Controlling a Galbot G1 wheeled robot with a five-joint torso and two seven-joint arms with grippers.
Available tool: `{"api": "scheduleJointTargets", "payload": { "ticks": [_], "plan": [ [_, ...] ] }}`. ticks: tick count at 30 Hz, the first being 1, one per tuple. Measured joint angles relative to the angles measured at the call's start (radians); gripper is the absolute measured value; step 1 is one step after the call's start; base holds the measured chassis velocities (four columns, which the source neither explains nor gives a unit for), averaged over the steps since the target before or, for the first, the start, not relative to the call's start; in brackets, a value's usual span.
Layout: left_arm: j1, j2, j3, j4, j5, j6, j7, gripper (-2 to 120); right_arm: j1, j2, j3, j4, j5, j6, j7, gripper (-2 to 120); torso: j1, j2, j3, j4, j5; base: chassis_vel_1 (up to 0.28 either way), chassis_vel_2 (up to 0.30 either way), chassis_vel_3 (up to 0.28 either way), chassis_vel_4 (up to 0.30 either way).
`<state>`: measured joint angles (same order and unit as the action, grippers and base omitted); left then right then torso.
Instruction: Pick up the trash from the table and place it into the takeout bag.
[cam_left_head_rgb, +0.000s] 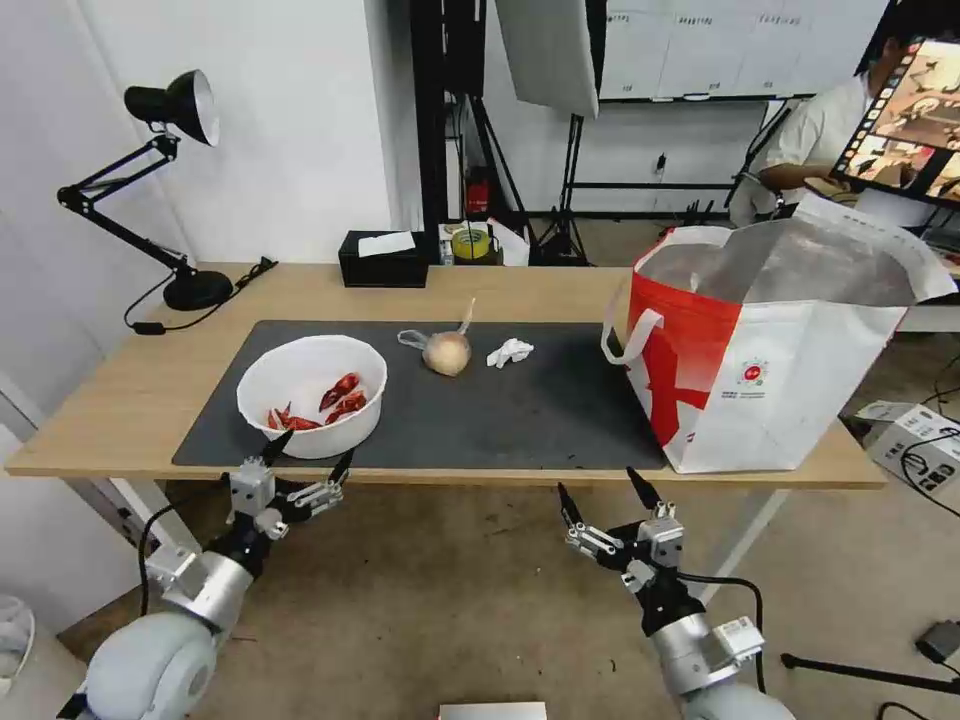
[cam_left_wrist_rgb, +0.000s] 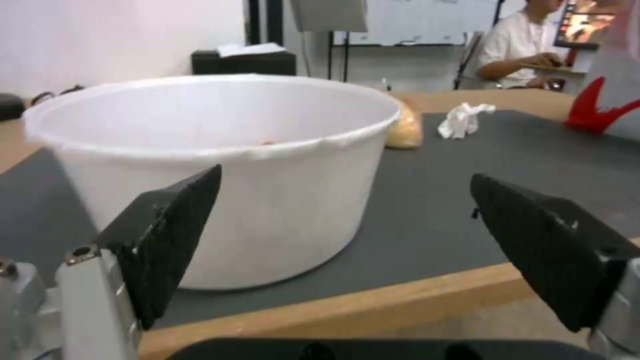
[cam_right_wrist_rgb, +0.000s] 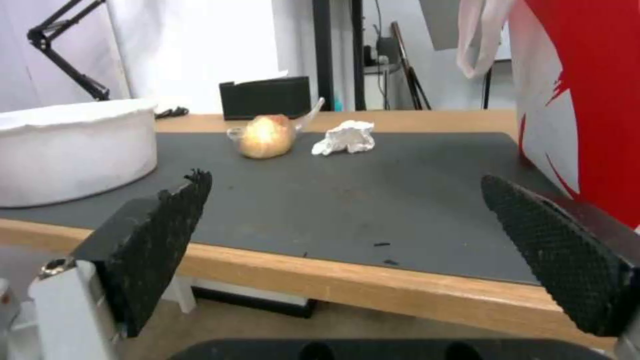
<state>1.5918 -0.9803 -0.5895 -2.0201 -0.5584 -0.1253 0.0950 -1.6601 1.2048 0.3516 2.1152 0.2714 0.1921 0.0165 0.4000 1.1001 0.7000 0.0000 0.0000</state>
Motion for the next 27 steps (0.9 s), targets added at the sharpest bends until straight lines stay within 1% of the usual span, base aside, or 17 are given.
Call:
{"api": "scheduleJointTargets", "payload": {
  "ticks": [1, 4, 10, 24, 27],
  "plan": [
    [0.000, 0.000, 0.000, 0.000, 0.000, 0.000, 0.000, 100, 0.000, 0.000, 0.000, 0.000, 0.000, 0.000, 0.000, 100, 0.000, 0.000, 0.000, 0.0000, 0.0000, 0.000, 0.000, 0.000, 0.000],
    [0.007, -0.008, 0.001, 0.000, -0.015, 0.030, -0.039, 100, -0.007, -0.002, 0.004, 0.000, -0.001, 0.001, 0.001, 100, 0.000, 0.000, 0.000, -0.0001, 0.0000, 0.000, 0.000, 0.000, 0.000],
    [0.019, -0.014, -0.001, -0.001, -0.038, 0.063, -0.068, 100, -0.010, -0.003, 0.005, 0.002, -0.003, 0.004, 0.003, 100, 0.000, 0.000, 0.000, 0.0000, 0.0000, 0.000, 0.000, 0.000, 0.000],
    [0.022, -0.014, -0.004, 0.005, -0.027, 0.065, -0.069, 100, -0.011, -0.004, 0.003, -0.002, -0.008, 0.004, 0.003, 100, 0.000, 0.000, 0.000, 0.0000, 0.0000, 0.000, 0.000, 0.000, 0.000],
    [0.025, -0.019, -0.001, 0.008, -0.020, 0.061, -0.064, 100, 0.010, -0.017, -0.022, -0.016, -0.008, 0.003, 0.020, 100, 0.000, 0.000, 0.000, -0.0002, 0.0000, 0.000, 0.000, 0.000, 0.000]
  ]
}}
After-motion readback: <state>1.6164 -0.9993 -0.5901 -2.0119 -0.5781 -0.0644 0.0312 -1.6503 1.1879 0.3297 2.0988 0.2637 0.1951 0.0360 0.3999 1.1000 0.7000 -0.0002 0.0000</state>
